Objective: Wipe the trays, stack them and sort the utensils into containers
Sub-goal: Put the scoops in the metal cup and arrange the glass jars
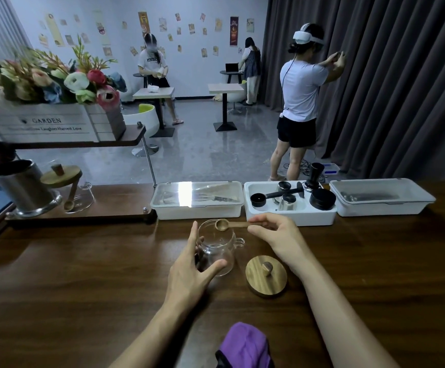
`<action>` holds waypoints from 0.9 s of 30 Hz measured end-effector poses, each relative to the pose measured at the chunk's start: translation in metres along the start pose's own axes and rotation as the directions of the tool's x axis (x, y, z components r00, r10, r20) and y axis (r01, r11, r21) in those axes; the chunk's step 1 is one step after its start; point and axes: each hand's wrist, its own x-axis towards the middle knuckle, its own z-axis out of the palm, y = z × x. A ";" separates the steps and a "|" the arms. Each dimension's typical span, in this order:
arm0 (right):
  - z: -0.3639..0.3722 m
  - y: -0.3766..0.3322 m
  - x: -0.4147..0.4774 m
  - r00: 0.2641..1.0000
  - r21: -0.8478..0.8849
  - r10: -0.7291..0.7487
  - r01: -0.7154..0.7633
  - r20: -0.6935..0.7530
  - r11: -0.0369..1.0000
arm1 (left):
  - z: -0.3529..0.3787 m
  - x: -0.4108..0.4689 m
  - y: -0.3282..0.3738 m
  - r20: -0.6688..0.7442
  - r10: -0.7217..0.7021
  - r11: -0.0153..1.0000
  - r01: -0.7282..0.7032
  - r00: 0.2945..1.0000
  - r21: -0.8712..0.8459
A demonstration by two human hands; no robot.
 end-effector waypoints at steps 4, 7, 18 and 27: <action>0.013 -0.002 0.004 0.998 -0.108 0.011 -0.004 0.066 0.994 | -0.002 -0.002 0.002 -0.027 0.037 0.999 -0.038 0.999 -0.011; 0.020 -0.006 0.003 0.997 -0.126 0.013 -0.003 0.076 0.992 | -0.002 -0.001 0.001 -0.031 0.049 0.999 -0.049 0.998 -0.005; 0.029 -0.019 -0.005 1.000 -0.202 -0.003 0.004 0.004 0.979 | -0.002 -0.002 0.001 -0.034 0.086 0.996 -0.086 0.996 0.004; 0.039 0.000 0.000 1.000 -0.272 0.004 -0.001 0.008 0.962 | -0.002 0.000 -0.002 -0.027 0.083 0.996 -0.082 0.996 0.018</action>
